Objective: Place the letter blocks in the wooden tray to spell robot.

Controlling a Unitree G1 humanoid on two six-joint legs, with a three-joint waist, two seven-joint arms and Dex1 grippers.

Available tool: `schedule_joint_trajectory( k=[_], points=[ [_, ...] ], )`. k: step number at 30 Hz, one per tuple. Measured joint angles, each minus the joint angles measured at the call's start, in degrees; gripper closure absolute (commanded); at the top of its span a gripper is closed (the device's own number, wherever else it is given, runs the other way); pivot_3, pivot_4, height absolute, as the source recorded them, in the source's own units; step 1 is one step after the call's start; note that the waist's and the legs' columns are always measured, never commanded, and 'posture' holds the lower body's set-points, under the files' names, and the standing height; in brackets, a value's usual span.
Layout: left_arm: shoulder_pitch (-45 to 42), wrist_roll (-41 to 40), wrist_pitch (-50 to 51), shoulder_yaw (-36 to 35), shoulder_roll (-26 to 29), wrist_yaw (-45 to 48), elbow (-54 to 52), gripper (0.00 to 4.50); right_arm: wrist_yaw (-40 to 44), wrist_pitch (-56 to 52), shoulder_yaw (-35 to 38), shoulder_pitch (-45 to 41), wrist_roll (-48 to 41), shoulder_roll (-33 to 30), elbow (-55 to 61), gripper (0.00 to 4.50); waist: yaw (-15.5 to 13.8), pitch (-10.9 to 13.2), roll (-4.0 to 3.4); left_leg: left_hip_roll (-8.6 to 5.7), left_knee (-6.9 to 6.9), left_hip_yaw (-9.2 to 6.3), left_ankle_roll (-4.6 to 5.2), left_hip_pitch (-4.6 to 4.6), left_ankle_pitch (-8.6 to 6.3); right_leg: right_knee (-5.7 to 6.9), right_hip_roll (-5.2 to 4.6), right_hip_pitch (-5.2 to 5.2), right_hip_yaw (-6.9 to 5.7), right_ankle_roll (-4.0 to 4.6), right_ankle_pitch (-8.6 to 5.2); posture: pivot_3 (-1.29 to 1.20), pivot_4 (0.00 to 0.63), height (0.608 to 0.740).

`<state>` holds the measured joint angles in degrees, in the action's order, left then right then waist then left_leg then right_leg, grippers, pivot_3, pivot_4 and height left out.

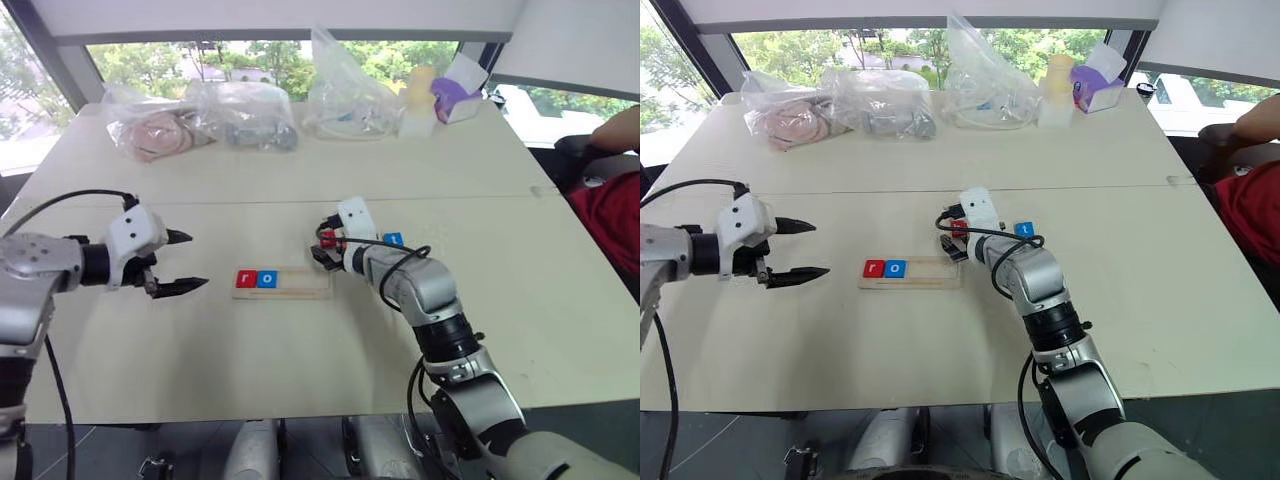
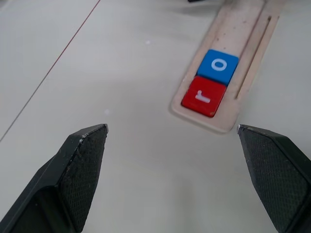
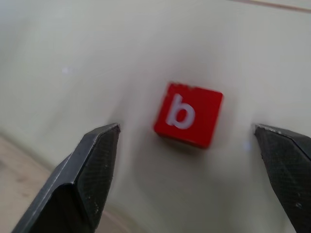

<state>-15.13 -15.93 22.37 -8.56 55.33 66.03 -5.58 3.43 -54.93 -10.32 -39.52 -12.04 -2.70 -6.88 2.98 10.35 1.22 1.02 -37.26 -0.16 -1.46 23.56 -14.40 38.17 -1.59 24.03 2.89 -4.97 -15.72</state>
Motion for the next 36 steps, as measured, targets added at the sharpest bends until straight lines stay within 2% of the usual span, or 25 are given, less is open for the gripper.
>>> schedule_joint_trajectory(
  k=[5,8,13,19,21,23,25,29,36],
  points=[
    [1.65,-0.82,1.35,-0.25,-0.38,-2.82,-2.35,0.05,-0.74,2.27,0.15,-0.68,2.11,2.56,-2.59,0.00,0.58,-0.01,0.01,0.00,0.01,0.00,-0.01,-0.01,0.01,0.00,0.00,-0.01,0.00,0.01,0.00,0.00,0.150,0.735],
    [2.09,-0.84,1.35,-0.23,-0.57,-4.08,-2.66,0.00,-0.78,4.15,0.11,-1.61,3.33,3.77,-5.07,0.79,1.10,-0.01,0.02,0.00,0.02,0.00,-0.02,-0.04,0.01,0.01,-0.01,-0.01,0.00,0.01,0.01,0.00,0.150,0.735],
    [2.10,-1.00,2.16,-0.17,-0.60,-5.20,-4.16,0.00,-0.86,6.48,0.41,-2.26,5.25,3.93,-7.62,3.29,1.16,-0.02,0.02,0.00,0.05,0.00,-0.02,-0.05,0.01,0.00,-0.04,0.00,0.02,0.02,0.01,0.00,0.150,0.735],
    [0.96,-1.53,3.25,0.63,-1.24,-5.30,-6.11,0.00,-1.01,7.81,2.98,-0.71,5.99,3.88,-6.12,3.34,0.87,-0.01,0.02,-0.03,0.07,0.00,-0.03,-0.04,0.01,-0.01,-0.05,0.00,0.02,0.02,0.01,0.00,0.150,0.735],
    [0.35,-2.45,3.98,1.43,-2.01,-5.20,-7.31,0.00,-0.66,7.82,4.41,1.52,5.69,2.90,-1.70,3.34,0.65,-0.01,0.01,-0.06,0.08,0.00,-0.03,0.02,0.01,-0.08,-0.09,0.00,0.02,0.01,0.01,0.00,0.150,0.735],
    [-0.34,-4.63,5.92,2.77,-3.08,-4.72,-10.31,0.00,-0.04,6.01,5.01,6.44,6.11,-2.07,9.31,3.34,-0.29,0.00,0.00,-0.13,0.07,-0.01,-0.03,0.23,0.01,-0.12,-0.17,0.14,0.01,0.00,0.01,0.00,0.150,0.735],
    [-0.49,-6.71,7.69,3.62,-3.85,-4.26,-12.54,0.00,-0.54,1.40,8.41,9.83,6.17,-4.90,18.71,3.34,-0.60,-0.01,0.02,-0.16,0.02,-0.01,-0.03,0.47,0.01,-0.15,-0.19,0.33,0.01,-0.01,0.02,0.00,0.150,0.735],
    [-3.97,-10.50,11.21,5.56,-6.53,-4.33,-14.58,0.00,-4.25,-13.64,17.23,16.37,6.33,-3.83,36.17,3.34,-0.47,-0.03,0.05,-0.06,-0.02,-0.11,-0.05,0.46,0.03,-0.04,0.01,0.37,-0.02,0.00,0.01,0.00,0.150,0.735],
    [-7.47,-10.49,11.54,10.23,-8.02,-3.22,-12.14,0.00,-7.74,-34.19,22.24,25.75,8.68,3.18,51.88,3.34,-0.23,-0.04,0.00,-0.08,0.02,-0.04,-0.07,0.26,0.04,0.04,0.21,0.35,0.06,0.04,0.01,0.00,0.150,0.735]
  ],
)
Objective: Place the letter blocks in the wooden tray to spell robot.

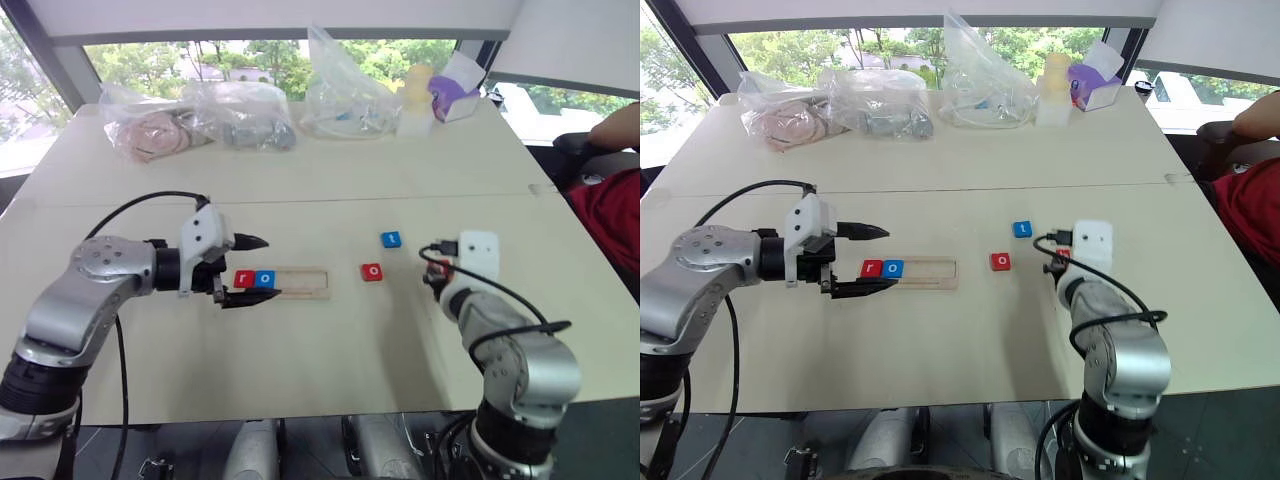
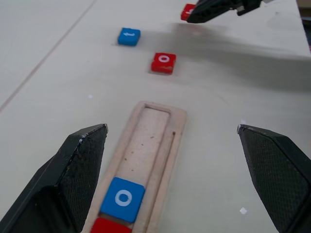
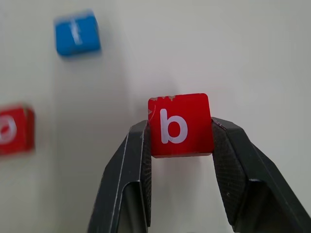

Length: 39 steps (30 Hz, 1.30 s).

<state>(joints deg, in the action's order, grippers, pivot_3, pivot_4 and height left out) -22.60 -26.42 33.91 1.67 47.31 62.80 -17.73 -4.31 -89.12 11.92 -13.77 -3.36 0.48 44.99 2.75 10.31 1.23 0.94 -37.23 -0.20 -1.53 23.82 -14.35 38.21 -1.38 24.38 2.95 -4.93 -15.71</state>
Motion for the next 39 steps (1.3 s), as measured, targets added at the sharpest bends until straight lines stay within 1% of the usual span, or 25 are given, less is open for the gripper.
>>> schedule_joint_trajectory(
  k=[2,4,9,11,13,16,19,20,22,23,25,28,29,30,32,35,39],
  points=[
    [-0.92,0.88,-1.14,0.74,-0.16,0.51,1.77,0.00,0.00,-2.74,0.27,0.24,0.09,2.15,0.59,3.34,-0.02,0.00,0.00,0.00,-0.02,0.02,-0.01,0.00,0.01,-0.01,-0.02,0.00,0.00,0.00,0.00,0.00,0.150,0.735],
    [-1.83,1.87,-2.41,1.85,-0.32,0.89,3.10,0.00,-0.11,-2.95,0.35,0.20,0.39,3.56,0.76,3.34,-0.20,0.00,0.00,0.00,-0.02,0.02,-0.01,0.00,0.01,-0.05,-0.06,-0.03,0.00,0.00,0.00,0.00,0.150,0.735],
    [-1.96,3.01,-3.76,2.46,-0.64,1.35,4.28,0.00,-0.51,-2.95,0.30,0.03,1.09,4.05,0.67,0.89,-0.23,0.00,0.00,-0.01,0.00,0.04,-0.01,0.07,0.01,-0.12,-0.14,-0.04,-0.01,-0.03,-0.01,0.00,0.150,0.735],
    [-1.96,3.28,-4.11,2.86,-0.66,1.48,4.28,0.00,-0.54,-2.94,0.26,-0.08,1.24,4.03,0.67,0.04,-0.23,0.00,0.00,-0.01,0.00,0.03,-0.01,0.07,0.01,-0.12,-0.14,-0.04,-0.01,-0.03,-0.01,0.00,0.150,0.735],
    [-1.96,3.28,-4.13,2.88,-0.55,1.76,4.29,0.00,-0.56,-2.79,1.05,-0.93,1.87,4.12,0.67,0.04,-0.22,0.00,0.00,-0.01,-0.01,0.03,-0.01,0.06,0.01,-0.11,-0.14,-0.04,-0.01,-0.03,-0.01,0.00,0.150,0.735],
    [-1.96,3.17,-4.08,2.48,-0.15,2.07,4.72,0.00,0.65,-0.47,4.95,-4.64,1.90,4.43,0.80,0.04,-0.12,0.00,0.00,-0.01,-0.01,0.04,-0.02,0.04,0.01,-0.10,-0.12,-0.03,-0.01,-0.03,0.00,0.00,0.150,0.735],
    [-2.36,0.61,-1.54,1.27,0.89,3.70,5.27,0.00,7.62,3.87,5.50,-5.73,-1.55,-4.54,0.48,0.04,-0.20,0.01,0.00,-0.01,0.00,0.03,-0.01,0.06,0.01,-0.13,-0.13,-0.05,-0.03,-0.05,-0.02,0.00,0.150,0.735],
    [-2.50,0.15,-1.01,0.87,1.26,4.11,5.32,0.00,10.04,4.87,6.10,-6.02,-2.91,-6.34,-0.10,0.04,-0.20,0.01,0.01,-0.02,0.01,0.04,-0.01,0.06,0.01,-0.14,-0.13,-0.05,-0.03,-0.05,-0.02,0.00,0.150,0.735],
    [-3.07,-1.15,-0.13,0.69,1.86,5.20,5.14,0.00,18.93,7.01,9.48,-6.89,-9.07,-9.87,-3.50,0.04,-0.21,0.01,0.02,-0.02,0.00,0.04,-0.01,0.06,0.01,-0.14,-0.12,-0.08,-0.03,-0.06,-0.02,0.00,0.150,0.735],
    [-3.28,-1.85,0.54,0.80,1.90,5.76,4.54,0.00,25.30,9.41,9.81,-5.98,-12.92,-13.69,-5.59,0.04,-0.20,0.02,0.00,-0.02,0.01,0.05,-0.01,0.06,0.01,-0.17,-0.13,-0.09,-0.03,-0.06,-0.02,0.00,0.150,0.735],
    [-2.97,-3.62,1.68,0.63,2.41,6.65,2.73,0.00,39.13,18.28,9.16,-0.23,-18.02,-24.95,-9.41,0.04,-0.53,0.04,0.00,-0.08,0.01,0.02,0.03,0.07,-0.02,-0.27,-0.17,-0.27,-0.10,-0.20,-0.12,0.00,0.150,0.735],
    [-2.18,-4.49,2.75,0.45,3.36,6.92,1.43,0.00,54.24,36.43,5.34,8.83,-16.21,-40.63,-21.26,0.04,-0.53,0.06,0.03,-0.14,-0.02,0.06,0.09,-0.05,-0.05,-0.40,-0.22,-0.47,-0.07,-0.27,-0.16,0.00,0.150,0.735],
    [-2.05,-4.21,2.65,0.43,3.36,6.67,1.39,0.00,57.15,40.01,4.34,9.96,-15.37,-43.36,-25.41,0.04,-0.50,0.07,0.05,-0.14,-0.01,0.07,0.09,-0.15,-0.05,-0.42,-0.23,-0.54,-0.03,-0.27,-0.16,0.00,0.150,0.735],
    [-1.78,-3.87,2.43,0.44,3.29,6.25,1.32,0.00,59.38,43.05,3.82,10.20,-15.22,-44.38,-28.84,0.04,-0.22,0.10,0.07,-0.12,0.00,0.09,0.08,-0.35,-0.05,-0.42,-0.19,-0.70,0.00,-0.26,-0.16,0.00,0.150,0.735],
    [-0.85,-3.79,2.20,0.53,3.22,5.72,-0.17,0.00,62.55,50.09,2.52,8.39,-15.31,-44.38,-35.74,0.04,0.51,0.13,0.13,-0.04,0.01,0.18,0.09,-0.62,-0.05,-0.44,-0.08,-0.90,0.05,-0.20,-0.14,0.00,0.150,0.735],
    [0.24,-4.83,3.02,0.79,3.17,5.51,-3.05,0.00,64.59,59.07,-0.44,6.79,-13.20,-45.10,-42.21,0.04,0.53,0.14,0.10,-0.01,-0.01,0.10,0.08,-0.70,-0.05,-0.35,-0.04,-0.96,0.04,-0.18,-0.14,0.00,0.150,0.735],
    [1.59,-5.29,3.31,0.84,3.51,5.25,-4.83,0.00,66.40,66.58,-3.40,5.54,-11.95,-45.11,-47.58,0.04,0.05,0.14,0.09,-0.02,-0.03,0.11,0.08,-0.67,-0.05,-0.34,-0.10,-0.95,0.06,-0.21,-0.14,0.00,0.150,0.735]
  ],
)
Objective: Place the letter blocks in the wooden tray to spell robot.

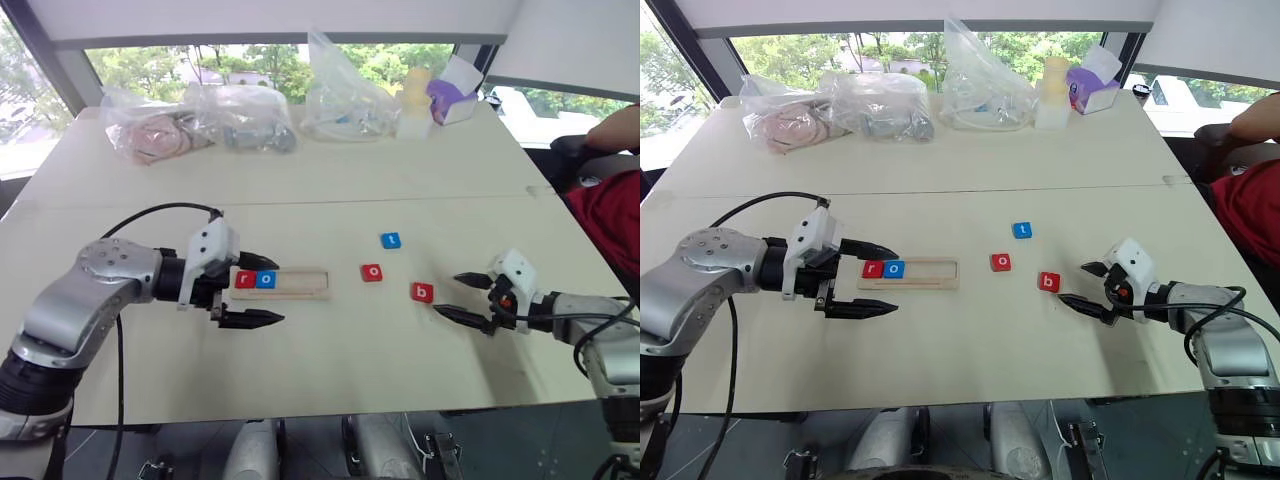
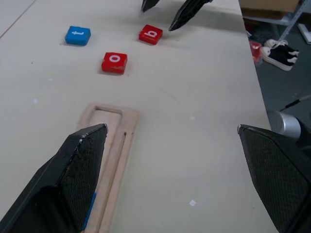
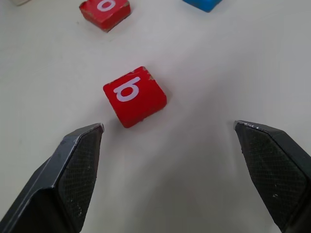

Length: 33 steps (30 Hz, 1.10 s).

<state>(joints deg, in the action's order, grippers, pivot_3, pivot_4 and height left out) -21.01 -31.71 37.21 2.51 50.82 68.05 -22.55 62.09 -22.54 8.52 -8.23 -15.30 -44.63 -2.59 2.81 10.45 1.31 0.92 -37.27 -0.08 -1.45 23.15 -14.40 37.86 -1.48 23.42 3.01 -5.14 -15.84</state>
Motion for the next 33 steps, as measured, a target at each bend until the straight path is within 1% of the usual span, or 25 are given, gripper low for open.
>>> schedule_joint_trajectory(
  k=[8,11,12,13,14,16,19,22,25,28,33],
  points=[
    [0.01,0.28,-0.24,0.54,0.07,-0.54,0.00,0.00,2.37,7.50,-5.11,-3.25,1.69,0.05,-4.45,0.04,-0.60,0.00,0.00,-0.03,-0.04,-0.03,0.00,0.05,0.00,0.00,-0.07,0.00,-0.01,-0.01,0.00,0.00,0.150,0.735],
    [0.01,1.07,-0.58,1.15,0.06,-0.65,0.06,0.00,2.53,10.17,-6.17,-4.21,2.67,0.17,-6.05,0.85,-0.55,0.00,0.00,-0.02,-0.04,-0.05,0.00,0.04,0.00,0.01,-0.05,0.00,-0.02,-0.01,0.00,0.00,0.150,0.735],
    [0.02,1.33,-0.72,1.18,0.07,-0.63,0.29,0.00,2.84,11.07,-6.42,-4.33,2.79,0.16,-6.46,1.31,-0.49,0.00,0.00,-0.02,-0.03,-0.05,0.00,0.03,0.00,0.01,-0.04,0.00,-0.02,-0.01,0.00,0.00,0.150,0.735],
    [0.04,1.59,-0.93,1.18,0.10,-0.60,0.59,0.00,3.13,11.75,-6.64,-4.34,2.85,0.15,-6.69,1.94,-0.46,0.00,0.00,-0.02,-0.04,-0.05,0.00,0.03,0.00,0.01,-0.04,-0.01,-0.02,-0.01,0.00,0.00,0.150,0.735],
    [0.09,1.90,-1.38,1.19,0.25,-0.53,1.01,0.00,3.45,12.48,-6.94,-4.34,2.97,0.14,-6.85,2.36,-0.43,0.00,0.00,-0.02,-0.04,-0.05,0.00,0.03,0.00,0.02,-0.04,-0.01,-0.02,-0.01,0.00,0.00,0.150,0.735],
    [0.20,2.49,-1.79,1.18,0.53,-0.44,1.78,0.00,3.70,13.70,-7.19,-4.43,3.16,0.12,-7.19,3.39,-0.42,0.00,-0.01,-0.02,-0.04,-0.04,0.00,0.02,0.00,0.02,-0.05,-0.02,-0.02,-0.01,0.00,0.00,0.150,0.735],
    [1.05,3.07,-2.75,1.12,1.30,-0.03,3.01,0.00,3.49,12.70,-7.32,-4.94,2.69,0.26,-7.18,3.39,-0.36,0.00,0.00,-0.01,-0.04,-0.04,0.00,0.00,0.00,0.03,-0.05,-0.03,-0.01,0.00,0.00,0.00,0.150,0.735],
    [1.56,4.10,-3.19,0.52,2.35,-0.03,5.65,0.00,2.06,6.94,-7.31,-7.09,0.26,1.82,-3.94,3.39,-0.21,0.02,-0.04,0.00,-0.05,-0.04,0.00,-0.01,0.00,0.12,-0.04,0.02,-0.01,0.01,0.00,0.00,0.150,0.735],
    [2.39,4.59,-3.96,-2.32,4.24,-0.12,9.18,0.00,-0.32,-1.48,-8.85,-13.67,-3.35,5.96,2.83,3.39,0.24,0.05,-0.08,0.06,-0.04,-0.04,-0.01,-0.01,0.00,0.22,0.00,0.11,-0.01,0.06,0.02,0.00,0.150,0.735],
    [2.82,4.91,-4.34,-4.80,6.18,0.00,10.92,0.00,-2.36,-7.80,-11.94,-20.52,-5.30,9.21,7.93,3.39,-0.22,0.05,-0.08,0.05,-0.02,-0.14,-0.01,0.00,0.00,0.21,-0.03,0.11,-0.07,0.07,0.02,0.00,0.150,0.735],
    [7.42,4.92,-4.44,-6.71,7.64,0.51,10.90,0.00,-4.72,-12.94,-22.31,-30.49,-1.20,16.42,2.03,3.39,-0.60,0.04,-0.07,-0.04,-0.04,-0.09,-0.01,0.28,0.00,0.13,-0.20,0.30,-0.11,0.05,0.03,0.00,0.150,0.735]
  ],
)
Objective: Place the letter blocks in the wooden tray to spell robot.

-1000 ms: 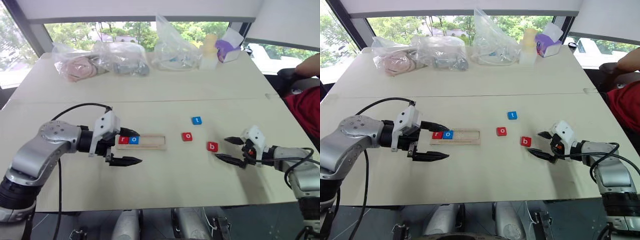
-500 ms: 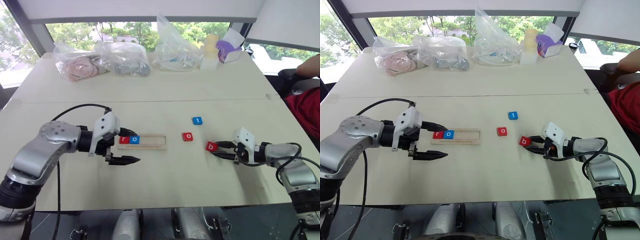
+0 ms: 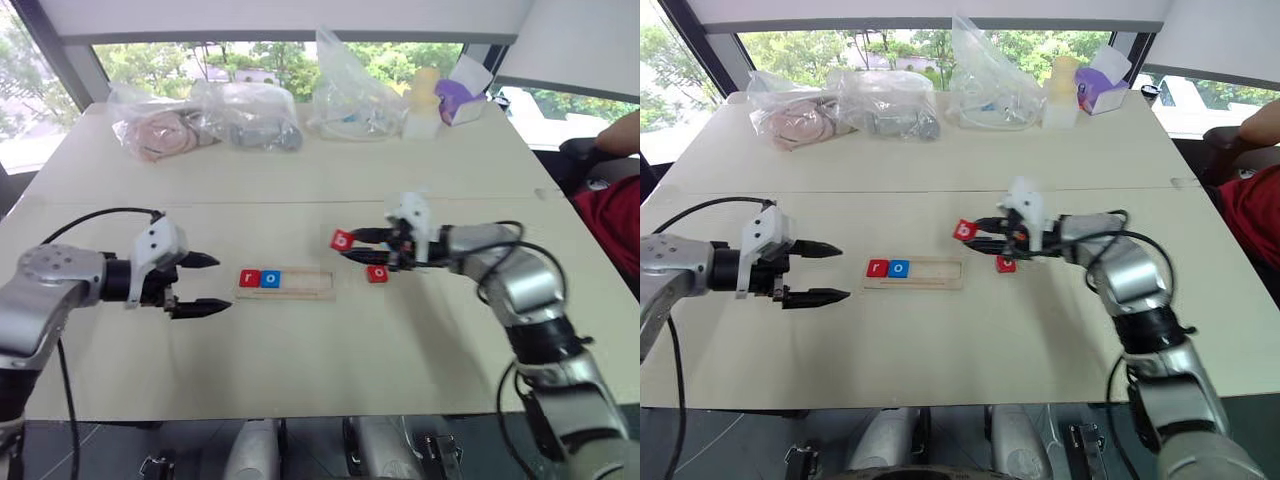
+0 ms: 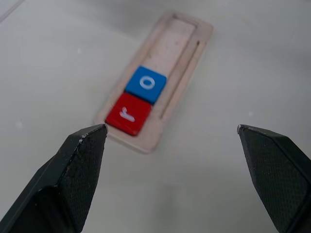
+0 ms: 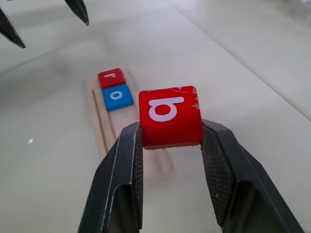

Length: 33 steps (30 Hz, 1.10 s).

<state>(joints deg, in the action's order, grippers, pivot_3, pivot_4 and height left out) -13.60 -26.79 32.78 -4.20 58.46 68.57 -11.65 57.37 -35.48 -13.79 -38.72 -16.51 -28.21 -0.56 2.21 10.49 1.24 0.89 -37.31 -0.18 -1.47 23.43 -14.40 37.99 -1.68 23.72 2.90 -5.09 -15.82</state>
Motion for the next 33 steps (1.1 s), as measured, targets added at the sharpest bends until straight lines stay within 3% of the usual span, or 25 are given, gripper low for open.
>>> schedule_joint_trajectory(
  k=[11,33],
  points=[
    [4.27,-1.24,1.78,-2.36,-0.01,-2.39,-5.87,0.00,3.46,1.37,-10.56,-6.68,6.14,4.83,-8.55,3.39,-0.41,0.01,0.01,0.03,0.02,0.03,0.00,0.01,0.00,0.04,0.00,0.06,-0.02,0.01,0.01,0.00,0.150,0.735],
    [5.74,-1.33,2.08,-3.60,0.05,-4.48,-6.56,0.00,2.78,5.45,-12.78,-9.51,12.99,12.26,-19.74,3.39,0.34,0.01,0.01,0.02,0.03,0.01,0.00,0.00,0.00,0.07,-0.01,0.07,-0.03,0.01,0.02,0.00,0.150,0.735]
  ],
)
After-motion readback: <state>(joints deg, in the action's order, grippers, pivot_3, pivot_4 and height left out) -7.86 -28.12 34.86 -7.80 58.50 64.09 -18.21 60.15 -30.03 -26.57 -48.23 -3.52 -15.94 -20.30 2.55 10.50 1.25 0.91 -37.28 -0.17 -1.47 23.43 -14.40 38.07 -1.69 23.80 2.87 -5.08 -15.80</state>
